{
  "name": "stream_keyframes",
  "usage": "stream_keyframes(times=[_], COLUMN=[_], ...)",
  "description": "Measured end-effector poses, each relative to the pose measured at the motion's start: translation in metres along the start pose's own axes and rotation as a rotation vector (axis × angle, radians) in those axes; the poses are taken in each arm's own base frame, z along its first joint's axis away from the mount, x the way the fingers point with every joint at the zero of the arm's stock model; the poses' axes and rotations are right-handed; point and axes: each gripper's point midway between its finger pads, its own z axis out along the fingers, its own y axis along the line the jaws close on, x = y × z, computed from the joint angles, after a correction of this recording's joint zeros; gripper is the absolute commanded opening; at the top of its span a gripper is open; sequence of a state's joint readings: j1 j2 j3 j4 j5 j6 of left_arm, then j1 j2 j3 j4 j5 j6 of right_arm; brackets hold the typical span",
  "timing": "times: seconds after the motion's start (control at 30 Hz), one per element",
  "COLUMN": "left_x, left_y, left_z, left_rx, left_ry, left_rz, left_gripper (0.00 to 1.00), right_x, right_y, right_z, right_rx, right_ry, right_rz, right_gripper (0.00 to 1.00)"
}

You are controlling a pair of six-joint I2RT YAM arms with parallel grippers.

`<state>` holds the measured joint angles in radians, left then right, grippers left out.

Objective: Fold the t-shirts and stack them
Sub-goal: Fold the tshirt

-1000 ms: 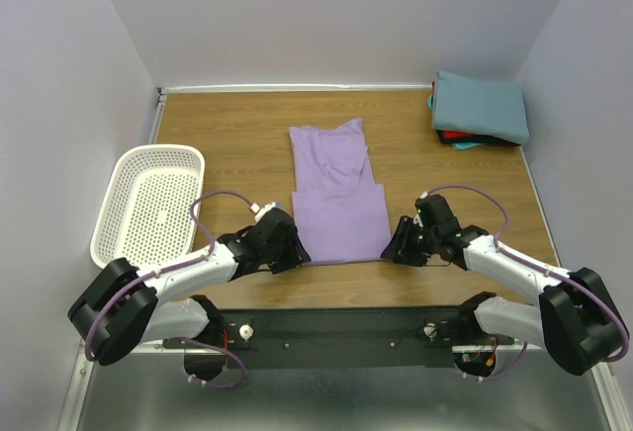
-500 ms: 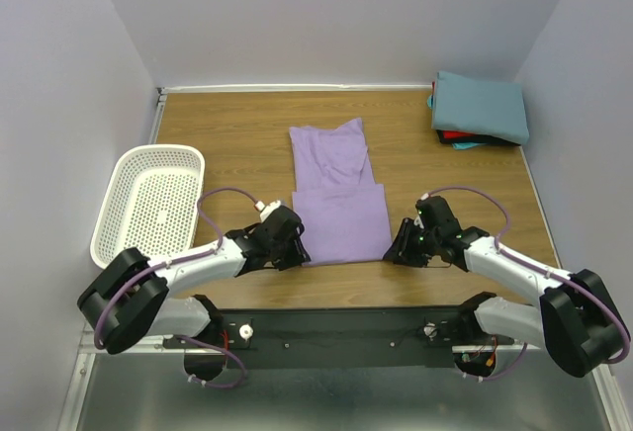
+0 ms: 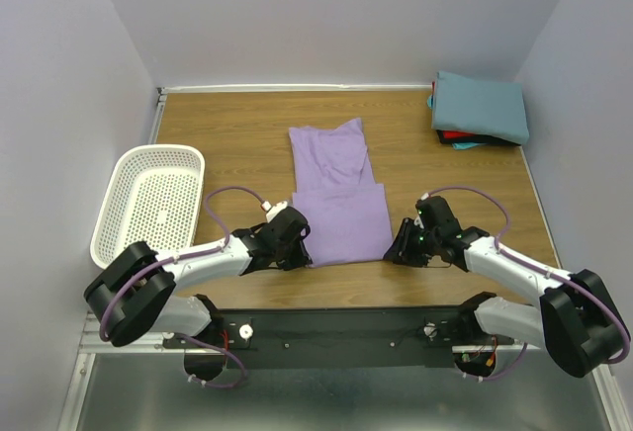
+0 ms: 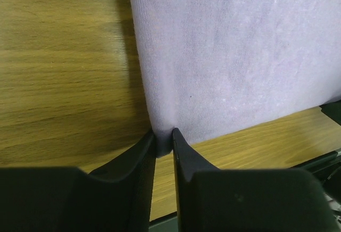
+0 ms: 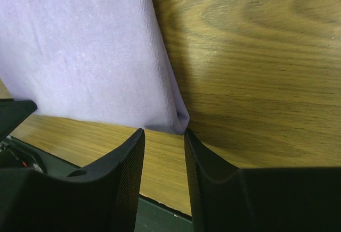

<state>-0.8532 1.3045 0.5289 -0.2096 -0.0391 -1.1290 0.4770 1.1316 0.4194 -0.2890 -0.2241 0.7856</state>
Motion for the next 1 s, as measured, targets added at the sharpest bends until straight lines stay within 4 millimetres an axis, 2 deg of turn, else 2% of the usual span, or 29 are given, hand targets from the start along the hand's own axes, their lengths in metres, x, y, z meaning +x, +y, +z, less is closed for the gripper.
stream_keyframes(times=[0.17, 0.6, 0.73, 0.77, 0.8, 0.83, 0.9, 0.93, 0.97, 1.0], left_x=[0.000, 0.002, 0.002, 0.002, 0.002, 0.002, 0.003, 0.002, 0.003, 0.002], left_y=[0.001, 0.005, 0.005, 0.006, 0.006, 0.007, 0.007, 0.007, 0.007, 0.007], left_z=[0.000, -0.002, -0.003, -0.003, -0.003, -0.003, -0.004, -0.004, -0.004, -0.004], left_rx=[-0.004, -0.015, -0.019, -0.022, -0.024, -0.027, -0.030, -0.030, -0.031, -0.033], left_ry=[0.001, 0.006, 0.008, 0.008, 0.009, 0.010, 0.011, 0.011, 0.012, 0.012], left_rz=[0.004, 0.022, 0.031, 0.033, 0.035, 0.037, 0.046, 0.046, 0.049, 0.050], left_gripper=[0.18, 0.18, 0.17, 0.12, 0.00, 0.00, 0.00, 0.00, 0.00, 0.00], right_x=[-0.004, -0.011, -0.012, -0.013, -0.013, -0.013, -0.012, -0.012, -0.012, -0.011], right_y=[-0.002, -0.005, -0.004, -0.003, -0.003, -0.003, -0.001, -0.001, 0.000, 0.000], right_z=[0.000, 0.002, 0.003, 0.004, 0.005, 0.005, 0.007, 0.008, 0.009, 0.009], right_rx=[0.013, 0.035, 0.031, 0.029, 0.027, 0.025, 0.014, 0.013, 0.009, 0.007], right_ry=[-0.022, -0.054, -0.058, -0.056, -0.056, -0.054, -0.047, -0.046, -0.043, -0.039], right_rz=[-0.001, -0.001, -0.003, -0.003, -0.004, -0.005, -0.006, -0.009, -0.009, -0.012], right_gripper=[0.43, 0.42, 0.36, 0.33, 0.31, 0.30, 0.19, 0.18, 0.10, 0.07])
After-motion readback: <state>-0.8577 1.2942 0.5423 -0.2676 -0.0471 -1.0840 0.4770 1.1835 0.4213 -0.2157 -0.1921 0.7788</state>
